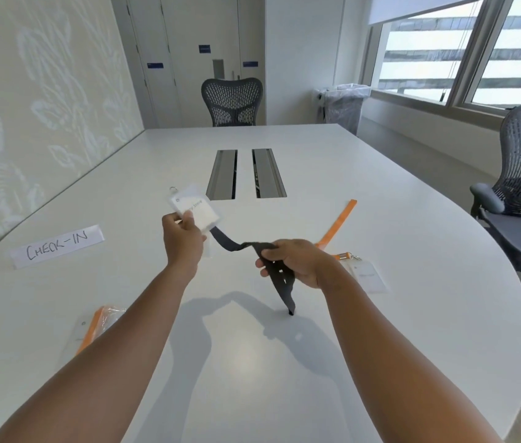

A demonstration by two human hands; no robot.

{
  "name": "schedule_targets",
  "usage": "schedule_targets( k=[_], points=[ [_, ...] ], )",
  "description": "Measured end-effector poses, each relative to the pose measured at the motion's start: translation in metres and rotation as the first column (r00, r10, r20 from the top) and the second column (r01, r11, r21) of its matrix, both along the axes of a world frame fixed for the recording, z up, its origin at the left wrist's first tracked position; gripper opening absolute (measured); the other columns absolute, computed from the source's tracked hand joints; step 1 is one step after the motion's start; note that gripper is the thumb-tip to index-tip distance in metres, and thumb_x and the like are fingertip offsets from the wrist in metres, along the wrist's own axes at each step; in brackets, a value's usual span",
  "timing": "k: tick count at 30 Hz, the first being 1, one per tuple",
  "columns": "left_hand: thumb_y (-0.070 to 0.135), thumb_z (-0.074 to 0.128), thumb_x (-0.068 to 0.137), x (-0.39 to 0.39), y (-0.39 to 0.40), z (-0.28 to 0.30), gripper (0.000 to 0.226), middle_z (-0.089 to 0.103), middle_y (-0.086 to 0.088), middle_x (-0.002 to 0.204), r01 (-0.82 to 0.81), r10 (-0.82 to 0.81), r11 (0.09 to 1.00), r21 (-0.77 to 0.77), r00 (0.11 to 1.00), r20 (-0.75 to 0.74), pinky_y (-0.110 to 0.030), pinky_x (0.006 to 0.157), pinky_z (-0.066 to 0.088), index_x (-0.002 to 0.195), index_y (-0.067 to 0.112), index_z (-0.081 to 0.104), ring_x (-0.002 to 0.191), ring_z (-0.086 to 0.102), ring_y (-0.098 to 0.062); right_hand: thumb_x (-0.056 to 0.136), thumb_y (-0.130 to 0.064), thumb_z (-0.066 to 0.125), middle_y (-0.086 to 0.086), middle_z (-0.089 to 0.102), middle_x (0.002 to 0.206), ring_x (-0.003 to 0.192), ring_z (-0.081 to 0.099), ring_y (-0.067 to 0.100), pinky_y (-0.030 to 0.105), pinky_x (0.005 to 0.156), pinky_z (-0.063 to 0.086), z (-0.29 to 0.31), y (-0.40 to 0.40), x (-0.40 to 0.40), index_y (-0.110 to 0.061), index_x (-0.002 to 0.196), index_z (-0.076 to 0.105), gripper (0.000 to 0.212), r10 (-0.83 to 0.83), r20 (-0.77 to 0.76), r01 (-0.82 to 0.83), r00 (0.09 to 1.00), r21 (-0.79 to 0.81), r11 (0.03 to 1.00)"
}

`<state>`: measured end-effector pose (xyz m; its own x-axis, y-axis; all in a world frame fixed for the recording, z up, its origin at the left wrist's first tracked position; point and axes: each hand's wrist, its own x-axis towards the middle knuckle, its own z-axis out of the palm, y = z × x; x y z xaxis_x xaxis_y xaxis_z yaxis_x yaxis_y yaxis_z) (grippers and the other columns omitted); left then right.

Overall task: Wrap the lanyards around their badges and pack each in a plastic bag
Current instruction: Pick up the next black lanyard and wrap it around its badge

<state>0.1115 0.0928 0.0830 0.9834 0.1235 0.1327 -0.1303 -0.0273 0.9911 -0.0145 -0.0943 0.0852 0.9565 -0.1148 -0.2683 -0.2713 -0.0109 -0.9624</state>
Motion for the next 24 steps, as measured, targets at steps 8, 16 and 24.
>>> schedule_targets(
  k=[8, 16, 24],
  points=[
    [0.031, 0.043, 0.106, 0.013, 0.002, 0.055, 0.017, 0.055, 0.003, 0.107, -0.110, 0.130, 0.984, -0.144, 0.982, 0.140, -0.020, 0.061, 0.055, 0.112, 0.015, 0.045, 0.077, 0.060, -0.003, 0.089, -0.005, 0.062, 0.007, 0.077, 0.085, 0.071, 0.073, 0.015, 0.032, 0.082, 0.058, -0.026, 0.000, 0.002, -0.012, 0.097, 0.067, 0.012, -0.030, -0.119, -0.011, 0.992, -0.328, 0.945],
    [0.031, 0.041, 0.106, 0.037, 0.028, 0.080, 0.023, 0.055, 0.003, 0.114, -0.242, 0.271, 0.934, -0.261, 0.959, 0.082, -0.018, 0.060, 0.054, 0.117, 0.011, 0.046, 0.073, 0.057, 0.000, 0.090, -0.012, 0.061, 0.001, 0.069, 0.063, 0.052, 0.062, 0.007, 0.021, 0.051, 0.045, -0.045, -0.015, 0.000, -0.016, 0.089, 0.069, 0.009, -0.289, -0.064, 0.237, 0.955, -0.419, 0.877],
    [0.028, 0.041, 0.106, 0.041, 0.045, 0.076, 0.013, 0.056, 0.002, 0.115, -0.295, 0.326, 0.902, -0.314, 0.944, 0.049, -0.016, 0.058, 0.053, 0.109, 0.015, 0.044, 0.082, 0.058, -0.001, 0.085, 0.001, 0.049, 0.009, 0.063, 0.080, 0.053, 0.063, 0.016, 0.024, 0.053, 0.048, -0.065, -0.031, -0.013, -0.005, 0.085, 0.067, 0.019, -0.571, -0.073, 0.541, 0.818, -0.243, 0.805]
  ],
)
